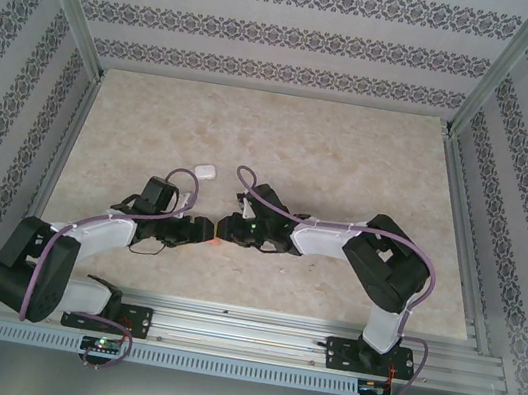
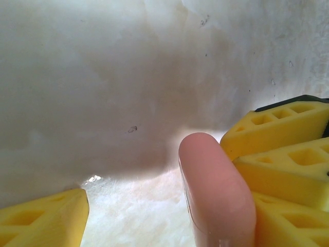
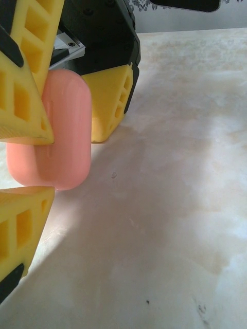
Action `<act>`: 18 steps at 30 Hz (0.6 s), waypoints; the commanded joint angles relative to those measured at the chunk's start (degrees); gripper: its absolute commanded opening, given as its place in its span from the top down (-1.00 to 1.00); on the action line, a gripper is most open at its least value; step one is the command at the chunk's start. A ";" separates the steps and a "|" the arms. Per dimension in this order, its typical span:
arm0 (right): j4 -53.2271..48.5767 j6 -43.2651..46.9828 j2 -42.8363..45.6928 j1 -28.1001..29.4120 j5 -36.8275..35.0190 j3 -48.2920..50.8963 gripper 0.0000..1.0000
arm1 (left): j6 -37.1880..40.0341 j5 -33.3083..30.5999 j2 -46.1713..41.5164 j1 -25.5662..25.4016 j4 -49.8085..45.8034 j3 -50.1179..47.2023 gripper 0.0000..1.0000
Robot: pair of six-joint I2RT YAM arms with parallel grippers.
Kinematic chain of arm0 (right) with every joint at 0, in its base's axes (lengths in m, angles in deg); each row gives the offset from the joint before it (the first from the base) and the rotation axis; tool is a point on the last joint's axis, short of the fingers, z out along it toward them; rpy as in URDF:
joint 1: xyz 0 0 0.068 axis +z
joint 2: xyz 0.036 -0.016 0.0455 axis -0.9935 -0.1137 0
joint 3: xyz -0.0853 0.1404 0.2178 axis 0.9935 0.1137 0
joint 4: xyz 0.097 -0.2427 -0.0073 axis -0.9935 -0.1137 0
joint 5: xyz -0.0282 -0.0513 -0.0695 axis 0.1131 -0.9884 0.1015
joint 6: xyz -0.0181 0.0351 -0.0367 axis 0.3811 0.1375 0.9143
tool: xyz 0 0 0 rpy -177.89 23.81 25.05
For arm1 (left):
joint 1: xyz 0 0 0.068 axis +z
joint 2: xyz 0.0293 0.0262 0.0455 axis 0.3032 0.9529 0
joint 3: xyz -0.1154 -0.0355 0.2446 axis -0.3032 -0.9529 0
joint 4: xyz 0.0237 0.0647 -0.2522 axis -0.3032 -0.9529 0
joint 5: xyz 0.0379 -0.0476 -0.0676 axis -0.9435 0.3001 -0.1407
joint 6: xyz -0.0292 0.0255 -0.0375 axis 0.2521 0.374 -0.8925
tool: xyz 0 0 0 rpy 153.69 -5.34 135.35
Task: Insert the wireless bluetooth earbuds into the charging case
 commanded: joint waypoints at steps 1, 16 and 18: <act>1.73 -0.84 -2.41 1.04 1.12 0.68 0.46 | -0.84 6.81 1.67 -1.05 9.24 -1.56 -0.55; 8.28 -6.26 -2.52 -0.50 1.79 5.97 0.48 | -5.37 8.38 0.90 -0.56 17.85 -4.47 -0.57; 8.43 -6.55 -2.18 -0.69 1.68 6.62 0.48 | -6.39 8.74 1.15 -0.30 19.55 -5.03 -0.57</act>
